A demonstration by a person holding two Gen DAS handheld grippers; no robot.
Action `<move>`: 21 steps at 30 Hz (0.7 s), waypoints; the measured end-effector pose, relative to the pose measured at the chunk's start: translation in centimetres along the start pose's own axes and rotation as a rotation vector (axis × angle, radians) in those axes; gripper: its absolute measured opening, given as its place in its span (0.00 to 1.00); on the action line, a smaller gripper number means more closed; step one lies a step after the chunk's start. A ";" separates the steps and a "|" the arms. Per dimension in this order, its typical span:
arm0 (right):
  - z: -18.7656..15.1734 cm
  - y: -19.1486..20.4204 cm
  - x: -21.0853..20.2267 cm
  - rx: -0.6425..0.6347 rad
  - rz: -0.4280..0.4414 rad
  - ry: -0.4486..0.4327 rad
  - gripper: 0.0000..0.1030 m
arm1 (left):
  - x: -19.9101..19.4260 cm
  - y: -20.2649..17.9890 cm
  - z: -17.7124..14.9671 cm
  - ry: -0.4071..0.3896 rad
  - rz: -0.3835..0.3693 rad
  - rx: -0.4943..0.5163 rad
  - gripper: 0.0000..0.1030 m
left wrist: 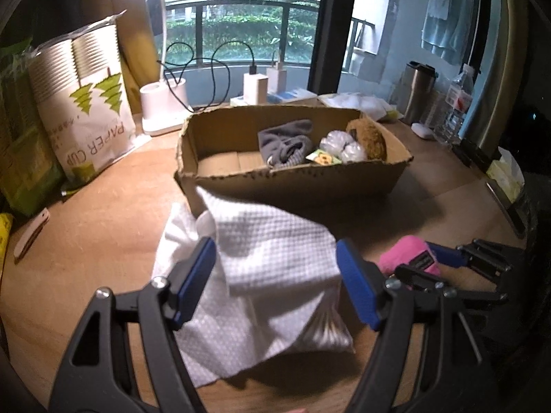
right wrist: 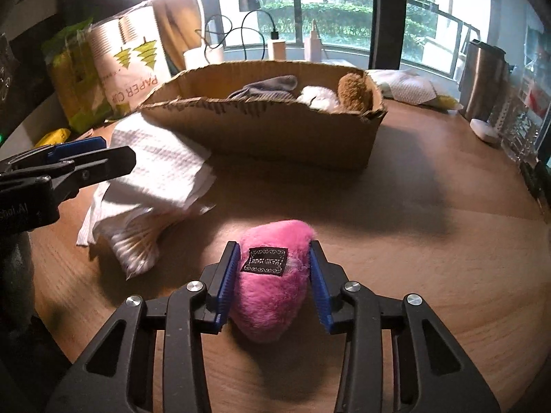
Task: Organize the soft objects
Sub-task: 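Grasp the white waffle towel with the left gripper while the right holds the pink plush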
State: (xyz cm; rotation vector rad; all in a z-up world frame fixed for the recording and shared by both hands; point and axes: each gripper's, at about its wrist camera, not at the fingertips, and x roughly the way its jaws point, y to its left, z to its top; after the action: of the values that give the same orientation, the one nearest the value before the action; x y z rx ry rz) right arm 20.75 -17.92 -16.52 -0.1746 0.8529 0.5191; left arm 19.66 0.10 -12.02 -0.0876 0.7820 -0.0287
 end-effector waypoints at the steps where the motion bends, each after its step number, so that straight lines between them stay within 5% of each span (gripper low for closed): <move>1: 0.3 -0.3 0.0 0.002 0.000 -0.003 0.41 | 0.4 -0.1 0.1 0.008 0.005 0.009 0.72; 13: 1.0 -2.3 0.8 0.029 0.015 -0.009 0.41 | 4.3 -0.6 -0.4 0.097 -0.005 0.072 0.70; 15: 1.0 -2.4 0.7 0.032 0.017 -0.012 0.41 | 4.1 -0.7 -0.5 0.094 -0.014 0.076 0.50; 21: 1.2 -2.8 0.4 0.035 0.017 -0.023 0.41 | 2.7 -1.4 -0.3 0.055 -0.020 0.107 0.28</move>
State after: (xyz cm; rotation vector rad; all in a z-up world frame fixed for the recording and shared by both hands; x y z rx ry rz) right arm 23.14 -19.77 -16.20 -0.1292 0.8409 0.5209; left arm 21.41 -1.43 -13.99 0.0069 0.8334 -0.0917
